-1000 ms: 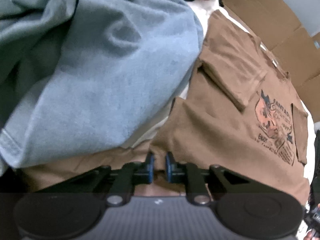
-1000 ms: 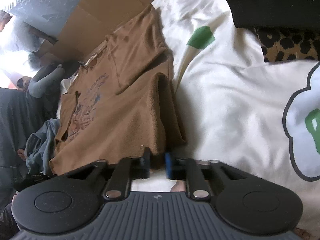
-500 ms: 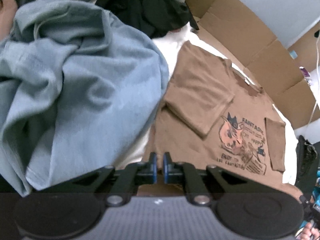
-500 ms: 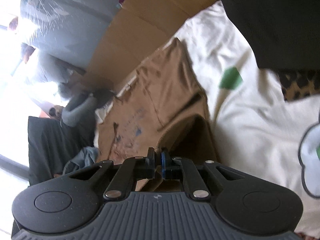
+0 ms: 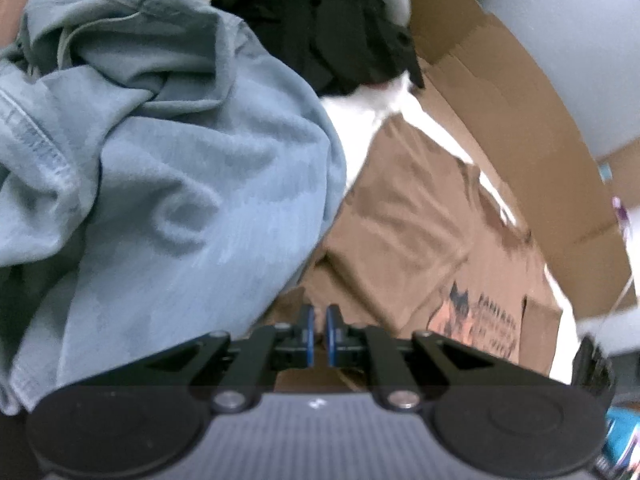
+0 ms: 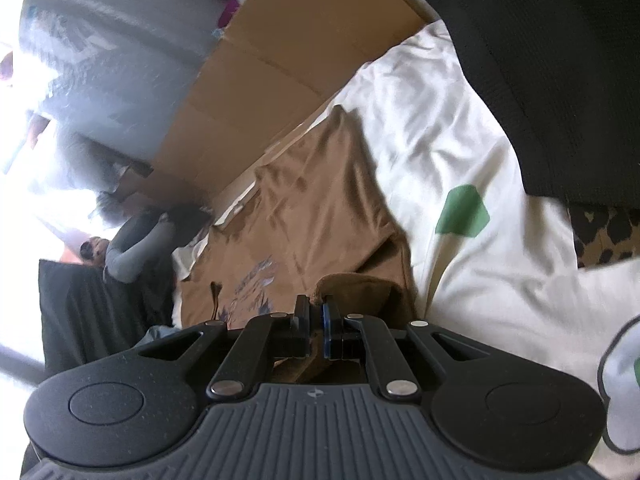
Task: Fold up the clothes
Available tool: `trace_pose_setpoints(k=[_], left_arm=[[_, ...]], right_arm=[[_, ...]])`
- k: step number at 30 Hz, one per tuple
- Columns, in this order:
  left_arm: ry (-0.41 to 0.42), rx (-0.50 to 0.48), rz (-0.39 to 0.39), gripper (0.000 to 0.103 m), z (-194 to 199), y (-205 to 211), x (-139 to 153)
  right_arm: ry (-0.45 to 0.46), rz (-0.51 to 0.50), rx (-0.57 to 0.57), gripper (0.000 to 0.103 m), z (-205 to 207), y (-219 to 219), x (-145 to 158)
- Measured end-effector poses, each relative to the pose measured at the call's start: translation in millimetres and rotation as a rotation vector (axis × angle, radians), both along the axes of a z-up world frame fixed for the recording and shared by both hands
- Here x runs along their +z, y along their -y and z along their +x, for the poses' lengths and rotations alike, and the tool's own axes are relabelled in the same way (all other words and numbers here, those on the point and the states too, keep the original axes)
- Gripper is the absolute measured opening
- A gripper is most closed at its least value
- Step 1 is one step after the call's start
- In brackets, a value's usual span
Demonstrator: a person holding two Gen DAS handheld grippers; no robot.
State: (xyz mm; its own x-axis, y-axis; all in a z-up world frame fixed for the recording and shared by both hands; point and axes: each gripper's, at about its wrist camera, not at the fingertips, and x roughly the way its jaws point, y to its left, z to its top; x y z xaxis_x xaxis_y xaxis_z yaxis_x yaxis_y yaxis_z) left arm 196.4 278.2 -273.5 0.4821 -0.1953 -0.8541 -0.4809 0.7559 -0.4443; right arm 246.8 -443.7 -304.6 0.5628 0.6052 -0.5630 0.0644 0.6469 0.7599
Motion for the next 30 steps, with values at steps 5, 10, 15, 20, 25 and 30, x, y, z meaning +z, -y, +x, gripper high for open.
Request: trace_pose_setpoints(k=[5,10,15,20,25,30], left_arm=[[-0.009,0.097,-0.024,0.007,22,-7,-12],[-0.008,0.157,-0.02,0.006,44,-12,-22],[-0.024,0.191,-0.003,0.006,63,-14,-32],[-0.037,0.199,0.039,0.006,77,-12,-37],[-0.043,0.142,0.072,0.017,83,-7,-29],[-0.009,0.048,0.174,0.032,79,0,-6]], right_arm=[[-0.03,-0.009,-0.043,0.005,24,-2,-5],[-0.059,-0.011,-0.076,0.005,44,-4,-13],[-0.095,-0.034,-0.097,0.005,60,-5,-23],[-0.113,-0.096,-0.122,0.0,79,-7,-29],[-0.09,-0.171,-0.121,0.0,89,-6,-28],[-0.039,-0.222,-0.041,0.001,81,-14,-19]])
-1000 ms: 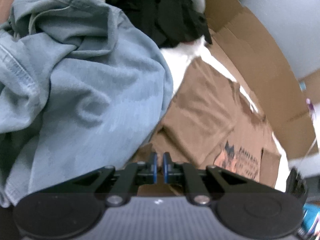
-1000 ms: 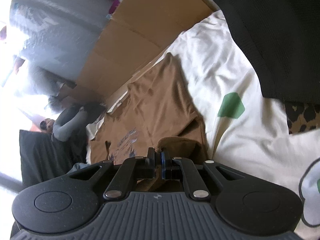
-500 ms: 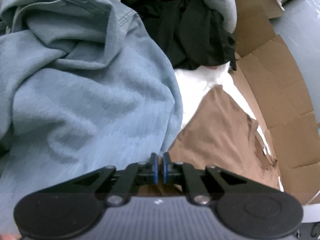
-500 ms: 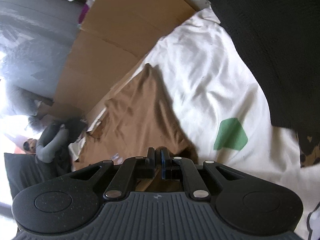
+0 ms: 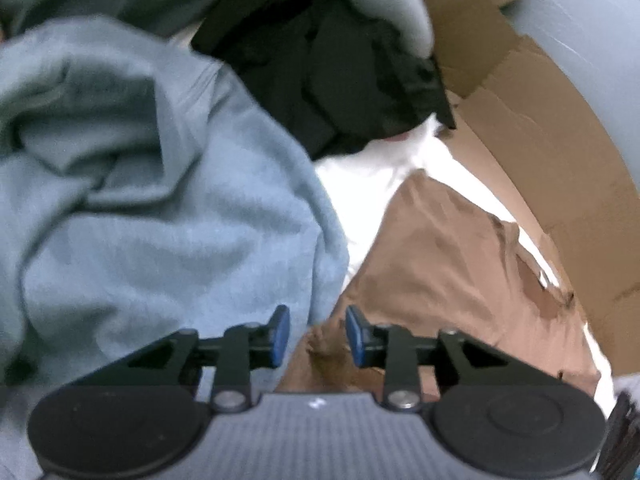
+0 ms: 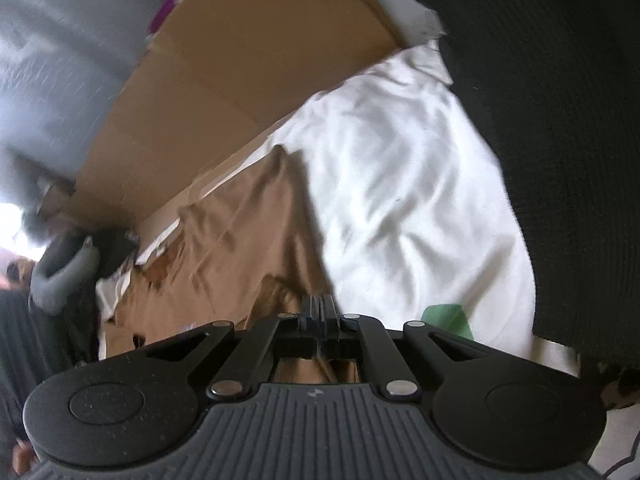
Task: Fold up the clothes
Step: 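Lay the folded hem down and open both tools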
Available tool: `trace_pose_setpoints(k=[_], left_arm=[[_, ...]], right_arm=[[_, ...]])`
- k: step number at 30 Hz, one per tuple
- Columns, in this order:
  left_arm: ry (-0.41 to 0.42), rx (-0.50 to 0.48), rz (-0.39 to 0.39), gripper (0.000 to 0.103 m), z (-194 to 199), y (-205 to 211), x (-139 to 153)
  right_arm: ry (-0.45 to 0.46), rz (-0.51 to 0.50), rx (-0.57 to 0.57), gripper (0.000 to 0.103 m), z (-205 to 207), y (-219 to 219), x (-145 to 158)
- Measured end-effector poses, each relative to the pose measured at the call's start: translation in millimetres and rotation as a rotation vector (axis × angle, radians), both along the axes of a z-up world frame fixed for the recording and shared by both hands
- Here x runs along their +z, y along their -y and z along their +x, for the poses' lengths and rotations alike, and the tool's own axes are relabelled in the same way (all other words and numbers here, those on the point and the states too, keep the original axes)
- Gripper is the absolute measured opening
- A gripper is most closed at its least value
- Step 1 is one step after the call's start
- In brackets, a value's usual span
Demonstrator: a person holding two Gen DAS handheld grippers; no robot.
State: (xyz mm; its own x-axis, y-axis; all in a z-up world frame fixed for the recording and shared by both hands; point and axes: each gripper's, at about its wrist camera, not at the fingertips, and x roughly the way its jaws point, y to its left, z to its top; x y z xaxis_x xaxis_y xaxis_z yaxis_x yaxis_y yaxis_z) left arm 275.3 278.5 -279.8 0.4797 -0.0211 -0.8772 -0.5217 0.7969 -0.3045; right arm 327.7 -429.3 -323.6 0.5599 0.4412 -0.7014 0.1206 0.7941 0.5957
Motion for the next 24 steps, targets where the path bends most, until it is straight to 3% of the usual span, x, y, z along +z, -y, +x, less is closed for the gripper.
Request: trace_pose_setpoints(k=[7,10,16,19,24], left_arm=[[0.002,-0.172,0.138,0.032,-10,14,21],[0.002,-0.227,0.175,0.033,-11,18,23],[0.002,-0.35,0.25,0.039,-15,29,16],[-0.005,-0.391,0.297,0.039,-14,32,8],[0.017,-0.494,0.355,0.051,-13,39,-6]], right_arm=[[0.021,-0.174,0.151,0.011,4,-22,24],[0.023,-0.246,0.221,0.037,10,-31,44],[0.037,-0.46,0.389,0.039,14,-59,69],[0.047,-0.489,0.428,0.042,14,-64,70],[0.048,-0.509,0.454,0.042,14,-65,49]])
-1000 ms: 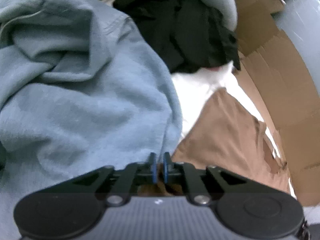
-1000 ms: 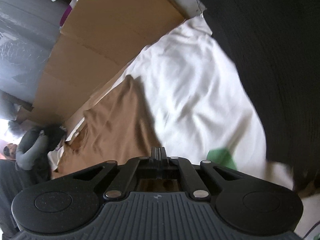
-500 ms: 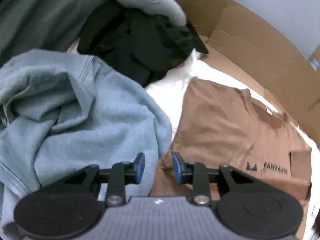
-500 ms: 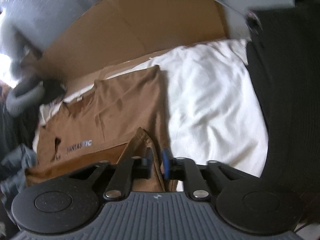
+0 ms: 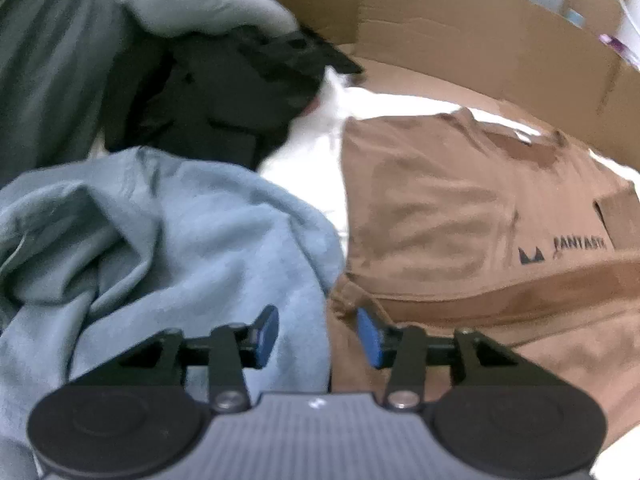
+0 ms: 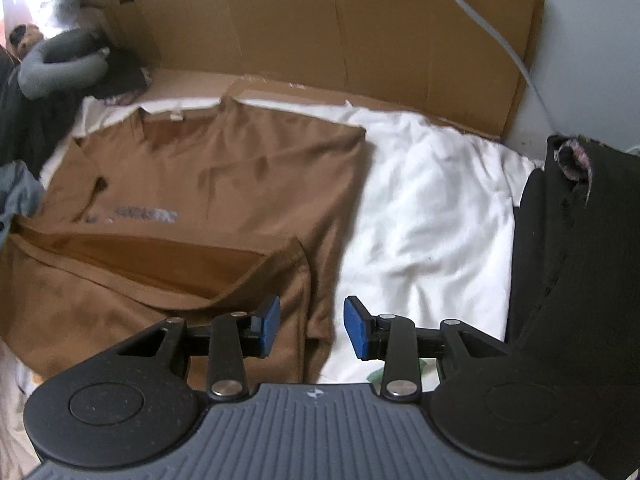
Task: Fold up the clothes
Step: 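Lay the folded hem down and open both tools, then close both tools on the folded edge of the T-shirt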
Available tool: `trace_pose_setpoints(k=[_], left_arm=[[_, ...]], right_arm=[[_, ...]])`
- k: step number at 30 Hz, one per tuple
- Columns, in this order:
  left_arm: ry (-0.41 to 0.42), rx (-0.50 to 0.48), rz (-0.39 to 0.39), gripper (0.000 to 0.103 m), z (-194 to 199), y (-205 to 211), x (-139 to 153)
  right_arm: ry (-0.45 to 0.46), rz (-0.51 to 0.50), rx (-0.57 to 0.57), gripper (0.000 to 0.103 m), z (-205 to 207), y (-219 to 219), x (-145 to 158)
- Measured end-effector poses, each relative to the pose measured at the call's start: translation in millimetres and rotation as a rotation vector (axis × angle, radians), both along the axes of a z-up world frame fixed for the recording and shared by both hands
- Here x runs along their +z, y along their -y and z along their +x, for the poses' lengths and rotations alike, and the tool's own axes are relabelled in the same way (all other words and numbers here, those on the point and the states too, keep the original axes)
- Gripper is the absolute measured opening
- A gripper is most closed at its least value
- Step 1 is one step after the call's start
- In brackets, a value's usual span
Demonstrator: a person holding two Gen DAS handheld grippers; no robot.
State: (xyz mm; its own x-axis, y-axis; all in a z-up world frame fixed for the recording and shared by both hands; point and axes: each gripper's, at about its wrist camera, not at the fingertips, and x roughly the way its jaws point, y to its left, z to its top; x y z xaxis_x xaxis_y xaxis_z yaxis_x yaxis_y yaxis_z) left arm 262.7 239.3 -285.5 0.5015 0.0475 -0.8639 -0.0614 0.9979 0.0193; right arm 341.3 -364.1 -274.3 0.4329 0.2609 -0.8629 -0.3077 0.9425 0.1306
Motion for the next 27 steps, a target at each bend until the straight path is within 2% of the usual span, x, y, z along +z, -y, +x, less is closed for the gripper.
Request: trace_pose_setpoints(k=[2,7,13,16,17,18,21,24,27], left_arm=[[0.008,-0.044,0.026,0.054,1,5,-6],[0.019,-0.135,0.102,0.054,8,19,-18],[0.031,-0.193,0.132,0.054,16,27,-28],[0.037,-0.196,0.126,0.047,16,26,-30],[0.042,-0.191,0.12,0.041,16,25,-30],[0.047,-0.185,0.115,0.03,15,23,-30],[0.061,-0.154,0.082,0.013,13,14,-26],[0.068,-0.112,0.025,0.009,9,2,-24],[0.076,-0.104,0.017,0.009,6,0,-24]], right_arm=[[0.002,0.004,-0.002,0.042,0,1,-11],[0.029,-0.018,0.037,0.042,-1,-6,-28],[0.038,-0.049,0.083,0.043,3,-22,-42],[0.041,-0.055,0.095,0.043,5,-31,-47],[0.044,-0.062,0.103,0.043,5,-34,-48],[0.047,-0.066,0.108,0.043,6,-36,-49],[0.06,-0.064,0.111,0.043,8,-40,-47],[0.083,-0.075,0.122,0.043,8,-44,-45],[0.1,-0.092,0.131,0.043,10,-48,-44]])
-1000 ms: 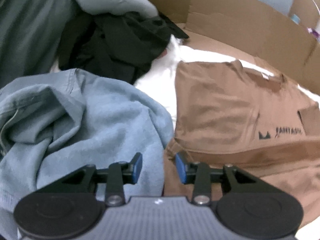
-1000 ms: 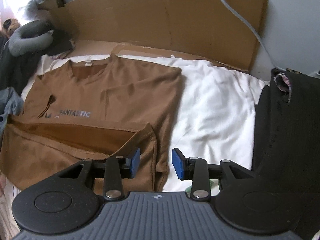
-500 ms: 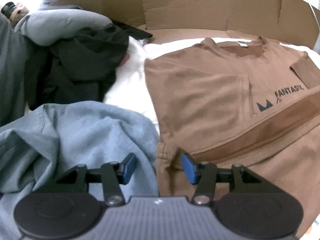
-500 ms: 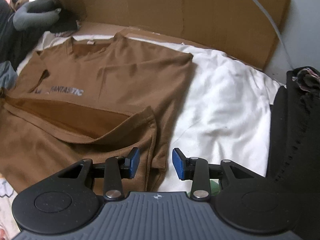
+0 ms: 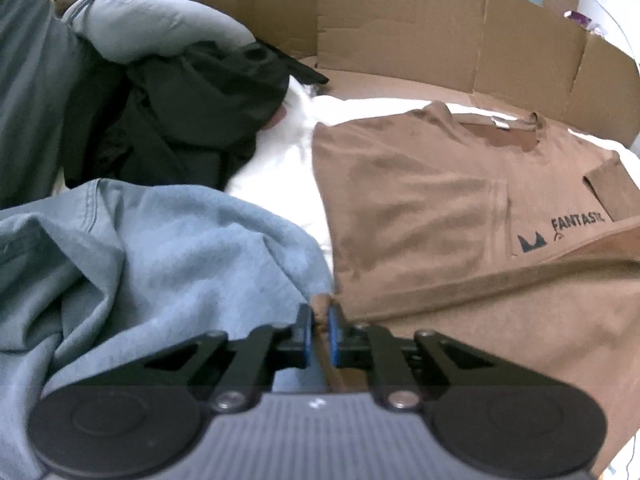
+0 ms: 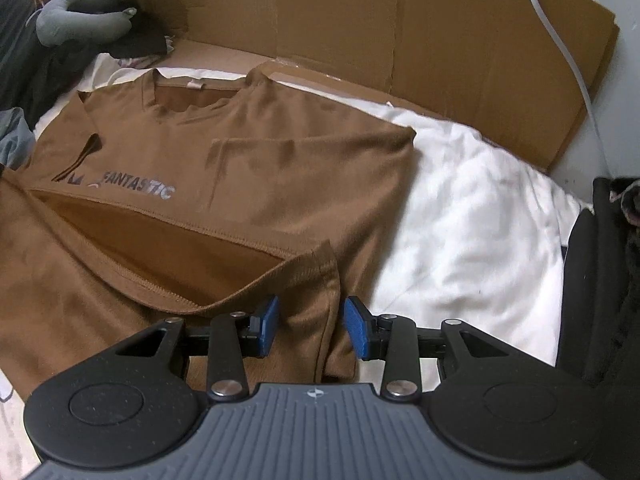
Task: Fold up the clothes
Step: 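Close both tools on the folded edge of the T-shirt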
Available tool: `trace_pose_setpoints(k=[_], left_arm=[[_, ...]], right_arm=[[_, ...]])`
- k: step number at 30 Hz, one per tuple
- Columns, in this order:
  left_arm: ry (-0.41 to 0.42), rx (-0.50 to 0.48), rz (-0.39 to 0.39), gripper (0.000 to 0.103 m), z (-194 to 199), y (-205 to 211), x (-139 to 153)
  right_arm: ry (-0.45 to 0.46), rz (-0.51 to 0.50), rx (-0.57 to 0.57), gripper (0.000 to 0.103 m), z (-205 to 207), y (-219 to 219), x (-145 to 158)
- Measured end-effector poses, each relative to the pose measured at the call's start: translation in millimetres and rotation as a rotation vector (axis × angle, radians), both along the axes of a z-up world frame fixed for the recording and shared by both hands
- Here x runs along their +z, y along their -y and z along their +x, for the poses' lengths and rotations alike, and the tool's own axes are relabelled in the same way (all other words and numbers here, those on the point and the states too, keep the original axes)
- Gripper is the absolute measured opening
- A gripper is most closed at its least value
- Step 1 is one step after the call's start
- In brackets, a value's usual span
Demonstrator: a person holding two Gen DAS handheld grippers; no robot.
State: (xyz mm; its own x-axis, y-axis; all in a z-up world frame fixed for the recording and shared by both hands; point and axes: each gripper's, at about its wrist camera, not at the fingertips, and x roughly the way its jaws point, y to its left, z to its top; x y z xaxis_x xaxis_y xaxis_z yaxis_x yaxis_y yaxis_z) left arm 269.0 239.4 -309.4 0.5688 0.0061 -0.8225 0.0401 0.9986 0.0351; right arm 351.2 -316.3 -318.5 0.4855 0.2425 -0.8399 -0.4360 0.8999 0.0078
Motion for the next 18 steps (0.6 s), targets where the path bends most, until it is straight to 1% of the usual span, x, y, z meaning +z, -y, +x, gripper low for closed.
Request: trace_pose_setpoints(k=[8,10,11,12,14,16,18], left_arm=[[0.001,0.014,0.002,0.009,0,1,-3],[0.003,0.017,0.005,0.009,-1,2,-3],[0.004,0.017,0.006,0.009,-1,2,-3],[0.004,0.018,0.007,0.009,-2,2,-3],[0.005,0.019,0.009,0.009,-2,2,-2],[0.005,0.021,0.011,0.009,-3,2,-2],[0.007,0.024,0.013,0.009,-4,2,-1]], right_arm=[[0.02,-0.061,0.012,0.043,20,-10,-9],[0.025,-0.075,0.033,0.043,22,-14,-12],[0.025,-0.082,0.053,0.041,22,-17,-13],[0.025,-0.089,0.072,0.039,22,-19,-13],[0.032,-0.117,0.11,0.017,20,-26,-14],[0.049,-0.146,0.12,0.012,16,-29,-13],[0.061,-0.143,0.087,0.008,16,-26,-8]])
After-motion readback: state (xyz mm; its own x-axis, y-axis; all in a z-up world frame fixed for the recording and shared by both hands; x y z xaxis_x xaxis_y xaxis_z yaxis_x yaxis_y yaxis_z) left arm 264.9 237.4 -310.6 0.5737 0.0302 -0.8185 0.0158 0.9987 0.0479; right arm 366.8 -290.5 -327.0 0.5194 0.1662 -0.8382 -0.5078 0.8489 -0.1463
